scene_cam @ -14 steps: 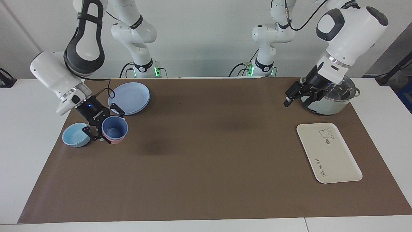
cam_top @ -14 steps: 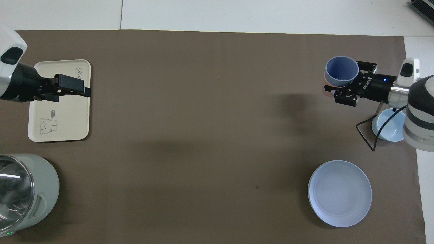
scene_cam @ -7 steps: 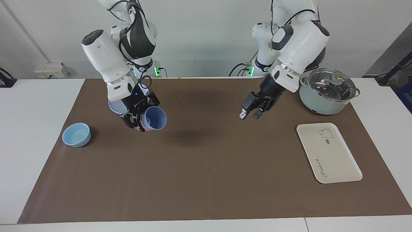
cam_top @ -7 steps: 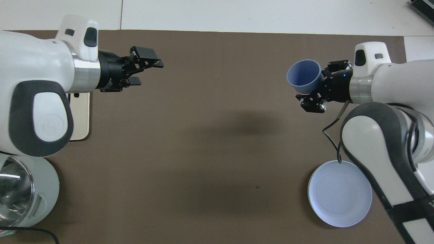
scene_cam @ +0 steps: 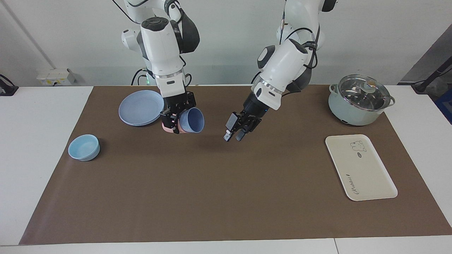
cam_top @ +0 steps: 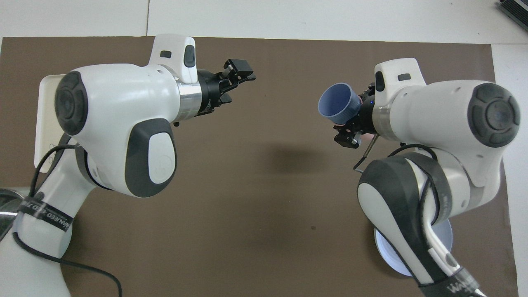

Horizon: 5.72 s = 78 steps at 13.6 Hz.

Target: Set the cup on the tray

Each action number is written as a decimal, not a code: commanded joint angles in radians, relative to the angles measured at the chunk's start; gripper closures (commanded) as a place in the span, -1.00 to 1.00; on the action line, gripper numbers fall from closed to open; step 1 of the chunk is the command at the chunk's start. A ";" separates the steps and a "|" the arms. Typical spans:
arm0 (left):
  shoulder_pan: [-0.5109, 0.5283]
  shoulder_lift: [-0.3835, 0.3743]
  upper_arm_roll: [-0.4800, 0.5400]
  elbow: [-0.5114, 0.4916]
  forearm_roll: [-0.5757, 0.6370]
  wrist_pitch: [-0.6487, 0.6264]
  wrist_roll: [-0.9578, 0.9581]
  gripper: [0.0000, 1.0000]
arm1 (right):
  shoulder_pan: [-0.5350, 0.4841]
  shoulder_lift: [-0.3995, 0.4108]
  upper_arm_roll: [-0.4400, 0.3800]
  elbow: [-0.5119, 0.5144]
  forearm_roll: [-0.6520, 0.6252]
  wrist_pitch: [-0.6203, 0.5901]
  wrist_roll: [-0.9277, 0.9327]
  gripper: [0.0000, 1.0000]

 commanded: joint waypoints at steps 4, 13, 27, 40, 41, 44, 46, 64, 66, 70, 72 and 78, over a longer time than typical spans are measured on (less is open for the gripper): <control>-0.063 -0.005 0.004 0.018 -0.041 -0.075 0.022 -0.32 | 0.025 0.014 0.001 0.018 -0.065 -0.013 0.054 1.00; -0.068 -0.018 -0.036 0.029 -0.110 -0.188 0.088 1.00 | 0.022 0.016 0.002 0.013 -0.065 -0.005 0.054 1.00; 0.323 -0.070 -0.025 0.261 0.114 -0.505 0.112 1.00 | -0.107 0.017 -0.009 -0.002 0.161 0.089 0.016 1.00; 0.794 -0.204 -0.020 -0.124 0.422 -0.374 0.726 1.00 | -0.366 0.200 -0.009 -0.144 1.488 0.400 -1.242 1.00; 0.799 -0.183 -0.020 -0.129 0.422 -0.347 0.758 1.00 | -0.392 0.208 -0.009 -0.161 1.542 0.357 -1.305 1.00; 0.829 -0.086 -0.020 -0.145 0.389 -0.231 0.773 1.00 | -0.484 0.275 -0.007 -0.160 1.648 0.225 -1.480 1.00; 0.846 -0.068 -0.020 -0.172 0.367 -0.188 0.798 1.00 | -0.513 0.319 -0.007 -0.157 1.714 0.173 -1.586 1.00; 0.851 0.008 -0.022 -0.109 0.368 -0.239 0.887 -0.98 | -0.545 0.285 -0.012 -0.180 1.756 0.122 -1.652 -1.00; 0.820 0.014 -0.020 0.016 0.382 -0.414 0.878 -1.00 | -0.545 0.239 -0.013 -0.192 1.689 0.139 -1.571 -1.00; 0.727 0.011 -0.022 0.207 0.520 -0.742 0.855 -1.00 | -0.545 0.148 -0.015 -0.188 1.428 0.177 -1.266 -1.00; 0.653 0.006 -0.020 0.277 0.572 -0.859 0.786 -1.00 | -0.549 0.105 -0.015 -0.186 1.278 0.176 -1.145 -1.00; 0.520 -0.107 -0.031 0.247 0.619 -1.001 0.723 -1.00 | -0.489 -0.016 -0.015 -0.157 0.716 0.176 -0.581 -1.00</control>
